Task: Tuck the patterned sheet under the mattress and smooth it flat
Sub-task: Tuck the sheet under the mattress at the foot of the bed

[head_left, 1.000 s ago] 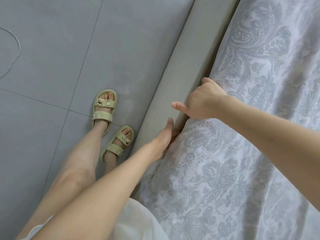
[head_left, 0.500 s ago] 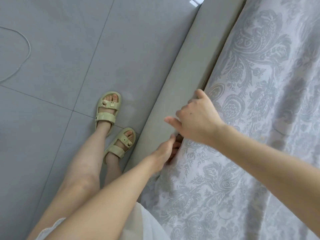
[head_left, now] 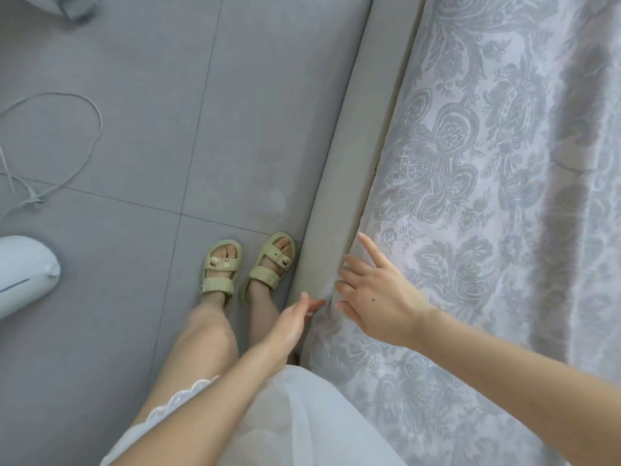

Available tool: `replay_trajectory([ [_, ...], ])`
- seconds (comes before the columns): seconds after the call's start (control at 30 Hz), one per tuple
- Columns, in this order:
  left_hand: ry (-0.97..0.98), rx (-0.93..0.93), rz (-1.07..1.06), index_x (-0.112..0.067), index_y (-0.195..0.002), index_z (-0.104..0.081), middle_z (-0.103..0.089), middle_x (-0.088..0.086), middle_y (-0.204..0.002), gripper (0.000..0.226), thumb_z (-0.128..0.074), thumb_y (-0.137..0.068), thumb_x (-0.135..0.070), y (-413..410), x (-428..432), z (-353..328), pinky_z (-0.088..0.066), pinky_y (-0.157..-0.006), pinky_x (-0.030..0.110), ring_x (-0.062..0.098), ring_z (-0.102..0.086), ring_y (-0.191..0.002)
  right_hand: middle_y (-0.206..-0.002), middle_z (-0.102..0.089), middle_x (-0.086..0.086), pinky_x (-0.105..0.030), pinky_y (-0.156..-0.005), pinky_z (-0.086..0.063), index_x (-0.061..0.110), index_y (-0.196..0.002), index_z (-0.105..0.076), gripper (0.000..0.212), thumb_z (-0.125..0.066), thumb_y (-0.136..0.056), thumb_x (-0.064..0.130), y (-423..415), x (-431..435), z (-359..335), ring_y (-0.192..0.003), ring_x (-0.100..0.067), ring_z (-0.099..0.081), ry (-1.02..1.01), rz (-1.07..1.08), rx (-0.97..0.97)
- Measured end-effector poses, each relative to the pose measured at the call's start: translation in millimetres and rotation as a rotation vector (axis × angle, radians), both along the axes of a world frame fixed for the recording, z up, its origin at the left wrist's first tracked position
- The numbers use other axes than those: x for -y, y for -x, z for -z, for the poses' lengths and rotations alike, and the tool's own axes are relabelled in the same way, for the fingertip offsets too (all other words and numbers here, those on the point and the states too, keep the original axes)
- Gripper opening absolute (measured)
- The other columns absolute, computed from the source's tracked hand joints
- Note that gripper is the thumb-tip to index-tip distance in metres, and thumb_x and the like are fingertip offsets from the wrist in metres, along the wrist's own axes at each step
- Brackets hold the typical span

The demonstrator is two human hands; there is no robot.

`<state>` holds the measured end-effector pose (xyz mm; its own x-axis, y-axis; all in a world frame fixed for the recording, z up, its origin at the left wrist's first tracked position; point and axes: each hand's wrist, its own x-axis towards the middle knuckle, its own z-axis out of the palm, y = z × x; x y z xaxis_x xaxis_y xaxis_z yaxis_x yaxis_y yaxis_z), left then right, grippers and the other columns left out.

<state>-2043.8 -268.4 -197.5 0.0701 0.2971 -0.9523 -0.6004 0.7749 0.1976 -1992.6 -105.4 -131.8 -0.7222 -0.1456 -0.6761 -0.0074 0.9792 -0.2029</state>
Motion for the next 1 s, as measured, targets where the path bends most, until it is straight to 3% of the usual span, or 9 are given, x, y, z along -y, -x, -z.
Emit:
replay_trajectory([
  [0.13, 0.03, -0.02, 0.011, -0.015, -0.124, -0.059, -0.054, 0.0, -0.126, 0.054, -0.016, -0.103, -0.039, 3.5, -0.1, 2.0, -0.029, -0.1, 0.027, 0.011, -0.044, -0.116, -0.091, -0.065, -0.004, -0.055, -0.115, -0.001, 0.012, -0.093, -0.071, 0.058, -0.022, -0.091, 0.043, -12.7, 9.1, 4.6, -0.111, -0.031, -0.053, -0.068, -0.044, 0.077],
  [0.23, 0.006, 0.026, 0.003, -0.018, -0.123, -0.06, -0.057, -0.001, -0.123, 0.053, -0.017, -0.102, -0.042, 2.3, 3.6, 4.0, -0.034, -0.097, 0.029, 0.012, -0.049, -0.11, -0.078, -0.065, -0.002, -0.055, -0.114, -0.006, 0.013, -0.081, -0.073, 0.067, -0.018, -0.09, 0.05, -6.2, 13.7, 10.8, -0.099, -0.028, -0.058, -0.102, -0.02, 0.069],
  [0.37, -0.048, 0.054, -0.092, -0.018, -0.121, -0.06, -0.061, 0.0, -0.108, 0.048, -0.022, -0.102, -0.042, -7.6, 17.9, 7.7, -0.047, -0.079, 0.022, 0.01, -0.057, -0.094, -0.091, -0.066, 0.003, -0.05, -0.114, 0.001, 0.017, -0.089, -0.073, 0.08, -0.004, -0.091, 0.059, 7.7, 19.1, 18.2, -0.105, -0.021, -0.055, -0.133, -0.121, 0.166],
  [0.43, -0.073, 0.059, -0.155, -0.018, -0.12, -0.06, -0.063, -0.002, -0.104, 0.048, -0.023, -0.102, -0.042, -14.6, 27.7, 8.7, -0.047, -0.075, 0.018, 0.007, -0.058, -0.091, -0.094, -0.066, 0.004, -0.046, -0.112, -0.012, 0.018, -0.09, -0.071, 0.076, -0.008, -0.094, 0.06, 15.3, 21.5, 21.8, -0.101, -0.018, -0.055, -0.164, -0.15, 0.223],
  [0.6, -0.156, 0.075, -0.159, -0.022, -0.124, -0.058, -0.063, -0.008, -0.114, 0.049, -0.021, -0.101, -0.044, -36.3, 45.1, 7.4, -0.048, -0.079, 0.01, 0.003, -0.058, -0.099, -0.075, -0.057, 0.003, -0.038, -0.104, -0.022, 0.016, -0.056, -0.04, 0.068, -0.005, -0.096, 0.058, 26.2, 37.4, 41.1, -0.079, -0.021, -0.048, -0.241, -0.14, 0.35],
  [0.67, -0.164, 0.144, -0.156, -0.026, -0.125, -0.059, -0.062, -0.009, -0.12, 0.052, -0.021, -0.099, -0.051, -45.2, 43.9, 8.5, -0.045, -0.097, 0.019, 0.004, -0.058, -0.107, -0.08, -0.057, 0.0, -0.038, -0.104, -0.021, 0.016, -0.055, -0.035, 0.066, -0.004, -0.096, 0.058, 29.4, 38.6, 40.6, -0.085, -0.021, -0.05, -0.248, -0.115, 0.35],
  [0.83, -0.163, 0.332, -0.114, -0.027, -0.123, -0.057, -0.061, -0.006, -0.113, 0.057, -0.015, -0.098, -0.056, -66.4, 24.0, 11.8, -0.042, -0.095, 0.025, 0.012, -0.056, -0.108, -0.05, -0.046, 0.002, -0.036, -0.094, -0.03, 0.013, -0.049, -0.042, 0.076, 0.002, -0.093, 0.057, 12.8, 26.5, 25.5, -0.054, -0.019, -0.043, -0.194, 0.007, 0.151],
  [0.93, -0.16, 0.371, -0.123, -0.026, -0.13, -0.054, -0.061, -0.001, -0.126, 0.063, -0.014, -0.096, -0.06, -71.3, 21.5, 24.3, -0.041, -0.103, 0.03, 0.015, -0.054, -0.119, -0.05, -0.047, 0.001, -0.04, -0.08, -0.04, 0.014, -0.052, -0.044, 0.064, -0.013, -0.097, 0.049, -0.7, 28.8, 26.7, -0.053, -0.027, -0.05, -0.145, 0.076, -0.223],
  [1.0, -0.205, 0.37, -0.148, -0.033, -0.127, -0.056, -0.061, -0.003, -0.128, 0.07, -0.016, -0.086, -0.074, -72.1, 24.0, 36.3, -0.037, -0.109, 0.037, 0.014, -0.053, -0.122, -0.05, -0.05, 0.001, -0.044, -0.089, -0.038, 0.014, -0.055, -0.051, 0.063, -0.019, -0.098, 0.047, -8.6, 36.4, 29.8, -0.057, -0.028, -0.051, -0.164, 0.087, -0.333],
])
